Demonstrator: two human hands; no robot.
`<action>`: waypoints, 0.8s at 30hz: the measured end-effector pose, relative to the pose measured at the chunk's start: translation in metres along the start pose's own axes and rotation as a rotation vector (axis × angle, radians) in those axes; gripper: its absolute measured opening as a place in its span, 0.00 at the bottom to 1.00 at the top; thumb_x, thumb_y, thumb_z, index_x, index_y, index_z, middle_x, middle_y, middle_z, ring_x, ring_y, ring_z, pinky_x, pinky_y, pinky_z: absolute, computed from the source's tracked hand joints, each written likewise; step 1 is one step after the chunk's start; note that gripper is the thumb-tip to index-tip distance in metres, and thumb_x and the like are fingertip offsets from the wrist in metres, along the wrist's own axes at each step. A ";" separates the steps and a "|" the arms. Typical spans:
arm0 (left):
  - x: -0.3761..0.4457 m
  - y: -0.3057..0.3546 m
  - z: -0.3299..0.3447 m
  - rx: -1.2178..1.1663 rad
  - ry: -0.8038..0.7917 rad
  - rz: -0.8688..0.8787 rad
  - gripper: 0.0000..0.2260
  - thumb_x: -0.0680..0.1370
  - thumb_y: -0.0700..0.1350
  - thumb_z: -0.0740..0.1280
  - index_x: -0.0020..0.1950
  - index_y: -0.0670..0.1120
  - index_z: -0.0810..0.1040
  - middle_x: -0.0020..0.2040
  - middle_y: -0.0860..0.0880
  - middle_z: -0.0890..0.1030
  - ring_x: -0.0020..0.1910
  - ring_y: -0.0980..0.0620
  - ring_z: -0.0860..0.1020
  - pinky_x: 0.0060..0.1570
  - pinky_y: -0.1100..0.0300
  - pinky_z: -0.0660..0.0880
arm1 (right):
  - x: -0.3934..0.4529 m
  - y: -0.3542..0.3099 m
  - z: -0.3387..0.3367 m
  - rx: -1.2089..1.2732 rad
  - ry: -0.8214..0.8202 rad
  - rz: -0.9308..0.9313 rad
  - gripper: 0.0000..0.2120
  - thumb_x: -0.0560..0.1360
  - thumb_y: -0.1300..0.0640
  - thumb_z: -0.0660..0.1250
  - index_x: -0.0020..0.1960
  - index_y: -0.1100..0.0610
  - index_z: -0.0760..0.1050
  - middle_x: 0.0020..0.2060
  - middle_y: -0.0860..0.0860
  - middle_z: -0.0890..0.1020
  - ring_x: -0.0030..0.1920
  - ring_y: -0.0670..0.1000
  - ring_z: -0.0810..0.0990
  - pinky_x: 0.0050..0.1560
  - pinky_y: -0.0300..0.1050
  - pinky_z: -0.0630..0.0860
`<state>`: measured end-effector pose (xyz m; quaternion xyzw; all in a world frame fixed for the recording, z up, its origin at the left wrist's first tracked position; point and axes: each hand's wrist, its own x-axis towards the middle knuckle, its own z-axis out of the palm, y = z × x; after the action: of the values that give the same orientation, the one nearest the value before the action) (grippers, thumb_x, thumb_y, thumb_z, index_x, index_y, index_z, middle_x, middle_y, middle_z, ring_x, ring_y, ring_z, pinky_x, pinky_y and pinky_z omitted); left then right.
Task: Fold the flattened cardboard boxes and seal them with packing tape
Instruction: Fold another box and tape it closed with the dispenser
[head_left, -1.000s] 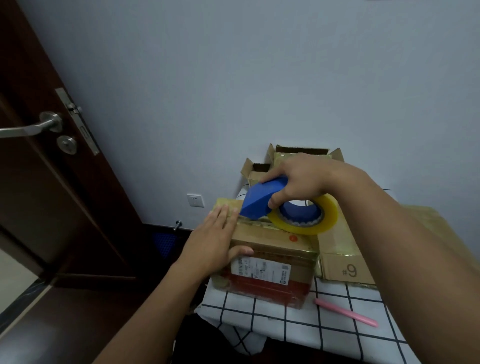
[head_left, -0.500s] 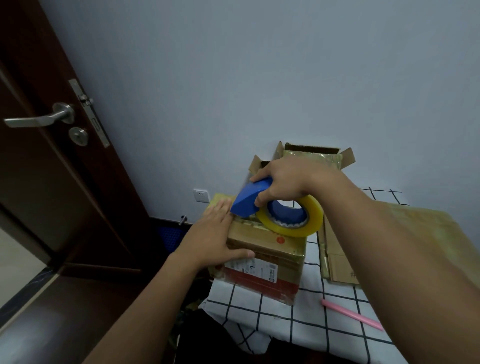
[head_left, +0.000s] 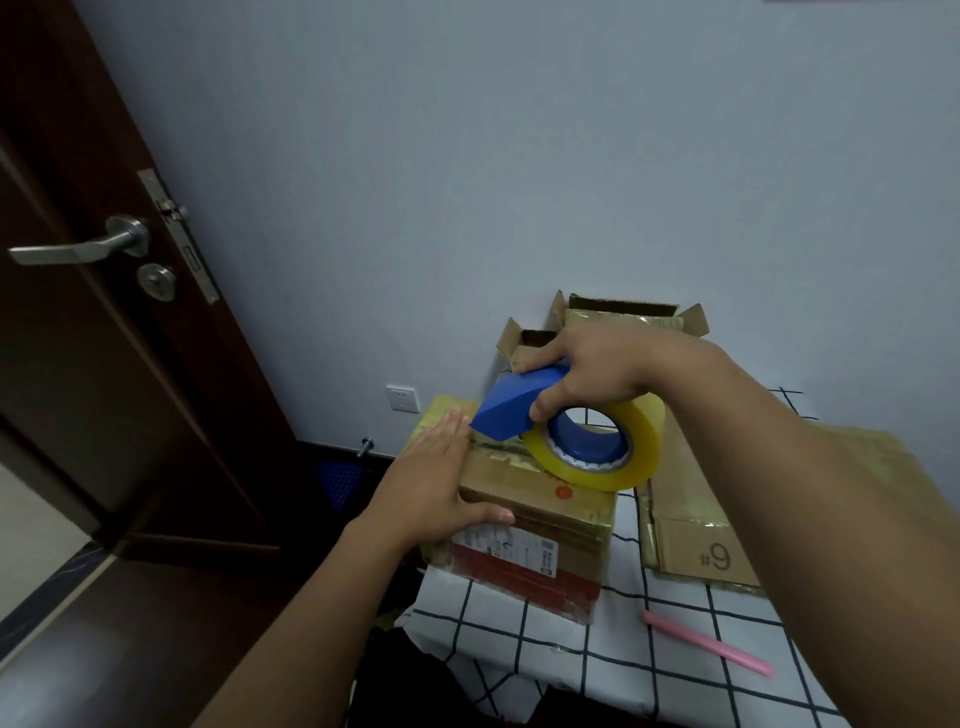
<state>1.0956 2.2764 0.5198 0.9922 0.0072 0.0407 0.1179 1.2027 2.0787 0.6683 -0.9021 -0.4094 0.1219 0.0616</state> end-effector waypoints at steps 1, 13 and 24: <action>0.000 0.002 -0.001 0.004 -0.011 -0.004 0.58 0.61 0.80 0.61 0.80 0.52 0.44 0.81 0.50 0.48 0.79 0.53 0.47 0.77 0.52 0.50 | -0.002 0.001 -0.001 -0.005 -0.005 0.006 0.28 0.73 0.37 0.69 0.71 0.40 0.71 0.55 0.45 0.75 0.53 0.50 0.74 0.56 0.46 0.71; 0.001 0.011 -0.009 -0.019 -0.077 -0.004 0.56 0.63 0.76 0.67 0.81 0.52 0.44 0.81 0.51 0.45 0.79 0.53 0.45 0.76 0.53 0.47 | -0.008 -0.004 -0.011 -0.049 -0.091 0.056 0.25 0.74 0.40 0.70 0.68 0.44 0.75 0.63 0.50 0.77 0.59 0.53 0.75 0.62 0.50 0.72; 0.006 0.009 -0.006 0.094 -0.069 0.028 0.59 0.63 0.79 0.59 0.80 0.45 0.40 0.81 0.47 0.43 0.79 0.51 0.41 0.75 0.56 0.41 | 0.003 0.006 0.000 -0.073 0.006 0.036 0.27 0.74 0.36 0.65 0.71 0.43 0.71 0.61 0.47 0.76 0.54 0.51 0.73 0.51 0.44 0.69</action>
<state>1.1009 2.2692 0.5276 0.9974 -0.0089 0.0079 0.0706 1.2089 2.0767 0.6667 -0.9114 -0.3970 0.1050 0.0275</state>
